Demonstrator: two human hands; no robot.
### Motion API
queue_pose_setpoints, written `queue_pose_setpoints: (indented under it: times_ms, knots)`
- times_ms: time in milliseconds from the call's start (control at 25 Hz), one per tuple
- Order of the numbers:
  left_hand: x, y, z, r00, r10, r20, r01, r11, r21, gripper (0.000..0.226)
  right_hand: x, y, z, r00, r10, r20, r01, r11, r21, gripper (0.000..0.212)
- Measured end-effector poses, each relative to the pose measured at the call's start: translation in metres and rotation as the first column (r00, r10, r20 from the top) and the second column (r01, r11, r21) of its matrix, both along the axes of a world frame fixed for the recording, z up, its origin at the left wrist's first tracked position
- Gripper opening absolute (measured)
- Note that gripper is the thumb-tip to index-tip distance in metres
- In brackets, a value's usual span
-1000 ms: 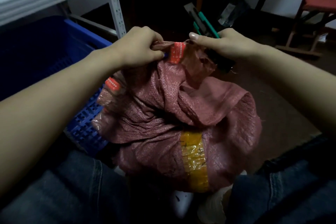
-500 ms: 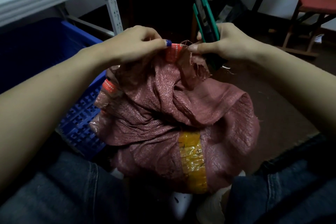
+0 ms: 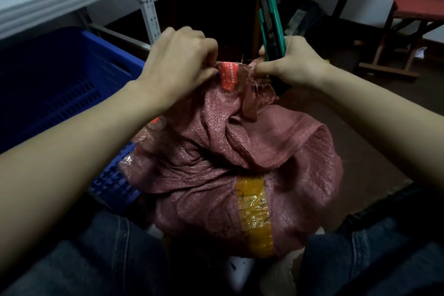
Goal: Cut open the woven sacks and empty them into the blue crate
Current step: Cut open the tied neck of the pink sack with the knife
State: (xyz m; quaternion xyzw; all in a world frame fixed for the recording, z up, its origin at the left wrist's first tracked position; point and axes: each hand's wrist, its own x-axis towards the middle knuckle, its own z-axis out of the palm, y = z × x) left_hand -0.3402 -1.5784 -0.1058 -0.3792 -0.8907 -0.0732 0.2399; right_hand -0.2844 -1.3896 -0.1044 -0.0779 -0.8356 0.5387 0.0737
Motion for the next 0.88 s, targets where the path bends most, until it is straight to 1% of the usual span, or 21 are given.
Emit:
queue_pose_setpoints:
  times_ms: [80,120,160,200,240,280,320,360,400,480,520,600,680,720,800,880]
  knots:
    - [-0.001,0.001,0.000,0.999,0.011,-0.032,-0.012,1.000,-0.020,0.022,-0.001,-0.001,-0.003,0.998,-0.057,-0.023,0.060,0.993,0.101,0.030]
    - [-0.001,0.002,-0.001,1.000,-0.014,0.017,0.014,1.000,-0.011,0.021,-0.002,0.000,-0.004,0.994,-0.100,-0.050,0.107,0.981,0.161,0.030]
    - [0.000,0.002,-0.001,0.991,-0.047,0.129,0.044,0.999,0.029,0.019,-0.002,-0.001,-0.005,0.986,-0.142,-0.091,0.158,0.965,0.207,0.030]
    - [0.002,0.003,0.000,0.960,-0.068,0.273,0.049,0.996,0.077,0.015,-0.002,-0.001,-0.005,0.976,-0.172,-0.134,0.200,0.952,0.234,0.030]
    - [0.004,0.003,0.003,0.908,-0.078,0.412,0.032,0.993,0.118,0.011,-0.001,-0.001,-0.005,0.968,-0.180,-0.173,0.218,0.946,0.238,0.030]
    - [0.004,0.001,0.005,0.852,-0.090,0.516,0.010,0.988,0.156,0.008,0.000,-0.001,-0.005,0.965,-0.170,-0.198,0.215,0.949,0.231,0.032]
    - [0.003,0.000,0.007,0.814,-0.101,0.572,-0.013,0.981,0.191,0.007,0.002,-0.002,-0.005,0.966,-0.155,-0.207,0.201,0.954,0.223,0.034]
    - [0.003,-0.001,0.007,0.804,-0.105,0.585,-0.033,0.975,0.219,0.006,0.003,-0.002,-0.005,0.968,-0.142,-0.205,0.187,0.957,0.220,0.035]
    - [0.003,-0.001,0.008,0.826,-0.092,0.556,-0.049,0.971,0.233,0.006,0.004,-0.002,-0.005,0.970,-0.135,-0.203,0.181,0.957,0.226,0.036]
    - [0.005,-0.001,0.008,0.910,-0.040,0.413,-0.058,0.973,0.222,0.007,0.004,-0.003,-0.005,0.965,-0.154,-0.212,0.206,0.946,0.252,0.036]
    - [0.005,-0.001,0.006,0.935,-0.030,0.353,-0.047,0.977,0.207,0.008,0.003,-0.003,-0.006,0.960,-0.172,-0.220,0.228,0.938,0.260,0.036]
    - [0.007,-0.001,0.004,0.946,-0.033,0.321,-0.026,0.984,0.179,0.012,0.003,-0.004,-0.005,0.952,-0.195,-0.235,0.254,0.934,0.252,0.033]
    - [0.006,-0.001,0.002,0.934,-0.034,0.356,-0.027,0.986,0.167,0.013,0.003,-0.004,-0.007,0.950,-0.193,-0.245,0.250,0.940,0.232,0.031]
    - [0.006,-0.001,0.001,0.915,-0.032,0.402,-0.045,0.982,0.181,0.013,0.003,-0.003,-0.009,0.952,-0.179,-0.249,0.235,0.947,0.219,0.030]
    - [0.006,-0.001,0.001,0.864,-0.053,0.501,-0.092,0.961,0.260,0.011,0.001,-0.001,-0.012,0.962,-0.137,-0.237,0.185,0.964,0.192,0.028]
    - [0.006,-0.001,0.001,0.840,-0.105,0.532,-0.120,0.921,0.371,0.011,-0.001,0.004,-0.013,0.975,-0.087,-0.202,0.124,0.977,0.176,0.030]
